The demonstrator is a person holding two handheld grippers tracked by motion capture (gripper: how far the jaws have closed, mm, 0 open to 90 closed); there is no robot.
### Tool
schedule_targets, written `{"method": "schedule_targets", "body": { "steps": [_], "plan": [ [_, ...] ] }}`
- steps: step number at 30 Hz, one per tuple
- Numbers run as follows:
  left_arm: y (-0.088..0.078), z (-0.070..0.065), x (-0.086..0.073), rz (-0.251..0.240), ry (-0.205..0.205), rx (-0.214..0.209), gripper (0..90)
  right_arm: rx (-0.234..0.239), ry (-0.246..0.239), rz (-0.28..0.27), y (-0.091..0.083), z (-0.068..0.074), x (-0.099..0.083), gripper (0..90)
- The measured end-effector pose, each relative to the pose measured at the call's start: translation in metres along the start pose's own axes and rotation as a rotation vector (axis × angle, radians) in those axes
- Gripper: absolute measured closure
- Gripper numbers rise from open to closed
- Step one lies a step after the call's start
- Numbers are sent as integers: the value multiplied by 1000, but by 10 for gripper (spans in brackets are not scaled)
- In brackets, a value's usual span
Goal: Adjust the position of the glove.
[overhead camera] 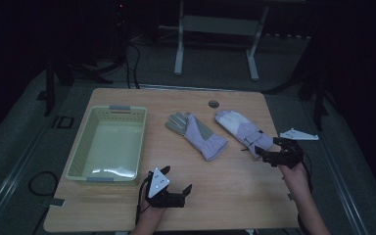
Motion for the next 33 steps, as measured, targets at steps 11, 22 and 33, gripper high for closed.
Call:
{"method": "schedule_targets", "body": {
  "steps": [11, 22, 33],
  "plan": [
    [0, 0, 0, 0, 2, -3, 7, 129, -93, 10, 29, 31, 39, 116],
    [0, 0, 0, -2, 4, -15, 7, 184, -125, -7, 61, 60, 70, 117],
    [0, -1, 0, -4, 6, -29, 7, 215, -195, 42, 94, 81, 83, 266]
  ]
}}
Point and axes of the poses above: each handheld gripper's, and its own axes: y roughly forward along the jaws, x roughly out of its top, z roughly to its left, the point moved 1 cm from there along y, roughly forward along the jaws, and after that the axes turned 11 degrees about -x, right-handed, at the moved point
